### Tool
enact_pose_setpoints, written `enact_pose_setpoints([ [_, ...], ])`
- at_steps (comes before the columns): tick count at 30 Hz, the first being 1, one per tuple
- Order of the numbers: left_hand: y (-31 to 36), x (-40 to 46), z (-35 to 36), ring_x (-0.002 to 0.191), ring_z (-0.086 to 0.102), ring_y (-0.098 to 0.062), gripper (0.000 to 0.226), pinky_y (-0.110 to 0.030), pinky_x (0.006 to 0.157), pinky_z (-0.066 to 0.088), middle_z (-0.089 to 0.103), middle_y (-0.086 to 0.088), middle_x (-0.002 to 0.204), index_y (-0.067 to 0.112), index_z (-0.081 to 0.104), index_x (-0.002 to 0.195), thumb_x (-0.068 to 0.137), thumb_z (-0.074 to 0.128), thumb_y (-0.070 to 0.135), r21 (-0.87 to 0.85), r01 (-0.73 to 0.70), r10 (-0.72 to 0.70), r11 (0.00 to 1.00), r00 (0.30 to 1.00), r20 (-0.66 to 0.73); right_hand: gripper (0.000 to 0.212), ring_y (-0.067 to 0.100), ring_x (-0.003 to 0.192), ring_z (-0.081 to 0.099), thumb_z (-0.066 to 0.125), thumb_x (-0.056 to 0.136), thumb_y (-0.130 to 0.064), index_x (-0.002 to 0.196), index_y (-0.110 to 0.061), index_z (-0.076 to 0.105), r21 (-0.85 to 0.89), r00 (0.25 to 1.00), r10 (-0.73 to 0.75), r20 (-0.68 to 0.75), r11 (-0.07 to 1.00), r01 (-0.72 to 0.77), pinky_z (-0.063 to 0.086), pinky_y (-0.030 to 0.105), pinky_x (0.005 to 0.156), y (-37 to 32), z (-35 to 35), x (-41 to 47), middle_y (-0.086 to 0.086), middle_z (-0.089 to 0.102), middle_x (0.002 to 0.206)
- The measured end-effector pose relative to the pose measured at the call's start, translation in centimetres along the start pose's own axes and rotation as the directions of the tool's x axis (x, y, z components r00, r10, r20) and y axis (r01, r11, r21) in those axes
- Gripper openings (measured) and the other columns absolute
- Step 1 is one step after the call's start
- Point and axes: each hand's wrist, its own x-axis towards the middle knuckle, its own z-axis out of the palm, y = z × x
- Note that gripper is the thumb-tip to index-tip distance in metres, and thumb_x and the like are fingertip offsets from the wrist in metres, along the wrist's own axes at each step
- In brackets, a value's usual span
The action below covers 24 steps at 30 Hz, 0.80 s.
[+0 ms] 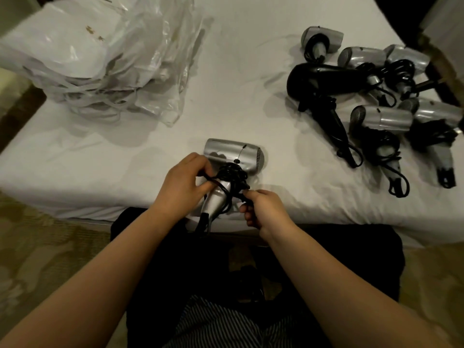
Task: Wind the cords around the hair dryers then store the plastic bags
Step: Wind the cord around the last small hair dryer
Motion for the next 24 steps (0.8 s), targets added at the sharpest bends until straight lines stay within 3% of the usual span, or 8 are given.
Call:
enact_pose_setpoints([
  [3,0.4,1.0,-0.1,0.061,0.046,-0.002,0.043,-0.01,0.06,0.034,0.045,0.009,0.064,0.028,0.037,0.066,0.079,0.07,0.004,-0.014,0.061,-0.061,0.998,0.998,0.01,0.018,0.015,0.042,0.038,0.05,0.095,-0.017,0.081,-0.009,0.057,-0.064,0.999,-0.011,0.04,0.998,0.014,0.03,0.019,0.038,-0.4,-0.3,-0.4,0.009,0.055,0.062],
  [8,2.0,2.3,0.2,0.055,0.043,-0.006,0.03,-0.019,0.057,0.034,0.047,0.007,0.059,0.023,0.04,0.071,0.084,0.063,0.008,0.019,0.121,-0.121,0.993,0.993,0.014,0.018,0.014,0.043,0.041,0.053,0.094,-0.015,0.078,-0.01,0.058,-0.07,0.992,-0.125,-0.007,0.99,0.124,0.035,0.023,0.041,-1.2,-0.4,-0.4,0.006,0.057,0.06],
  [12,2.3,2.5,-1.4,0.072,0.056,-0.024,0.032,-0.035,0.072,0.044,0.06,-0.003,0.072,0.029,0.043,0.069,0.076,0.064,0.006,0.066,0.088,-0.103,0.994,0.954,0.282,0.02,0.015,0.041,0.042,0.051,0.094,-0.014,0.076,-0.008,0.059,-0.136,0.987,-0.154,-0.043,0.98,0.147,0.033,0.024,0.041,-1.7,-0.7,-0.2,0.007,0.054,0.056],
  [17,2.6,2.9,-2.0,0.083,0.061,-0.019,0.023,-0.03,0.08,0.046,0.065,-0.003,0.082,0.031,0.05,0.067,0.071,0.071,0.025,0.049,0.12,-0.13,0.992,0.884,0.449,0.012,0.016,0.041,0.04,0.047,0.093,-0.014,0.083,-0.01,0.052,-0.218,0.984,-0.158,-0.087,0.966,0.136,0.029,0.022,0.039,-1.4,-0.6,0.2,0.009,0.053,0.06],
  [19,2.6,3.0,-1.5,0.074,0.057,-0.015,0.03,-0.026,0.073,0.043,0.061,0.001,0.075,0.028,0.05,0.065,0.074,0.077,0.018,0.047,0.131,-0.138,0.99,0.885,0.444,0.009,0.016,0.044,0.044,0.046,0.094,-0.017,0.086,-0.015,0.049,-0.277,0.976,-0.193,-0.099,0.948,0.159,0.032,0.024,0.041,-1.4,-0.8,0.4,0.008,0.056,0.063],
  [21,2.6,3.1,-1.1,0.066,0.052,-0.011,0.029,-0.025,0.069,0.041,0.057,0.005,0.067,0.024,0.052,0.062,0.072,0.078,0.013,-0.012,0.237,-0.213,0.971,0.891,0.401,0.018,0.017,0.047,0.047,0.046,0.095,-0.021,0.079,-0.016,0.052,-0.331,0.967,-0.24,-0.085,0.922,0.199,0.037,0.028,0.048,-1.3,-1.1,0.7,0.006,0.059,0.062],
  [24,2.6,3.6,-0.3,0.065,0.06,-0.016,0.023,-0.033,0.074,0.05,0.062,0.002,0.062,0.02,0.056,0.058,0.072,0.073,0.012,-0.143,0.406,-0.367,0.903,0.9,0.234,0.03,0.016,0.048,0.043,0.047,0.096,-0.027,0.074,-0.011,0.059,-0.32,0.968,-0.247,-0.032,0.921,0.225,0.036,0.03,0.051,-1.7,-1.0,1.0,0.002,0.059,0.058],
])
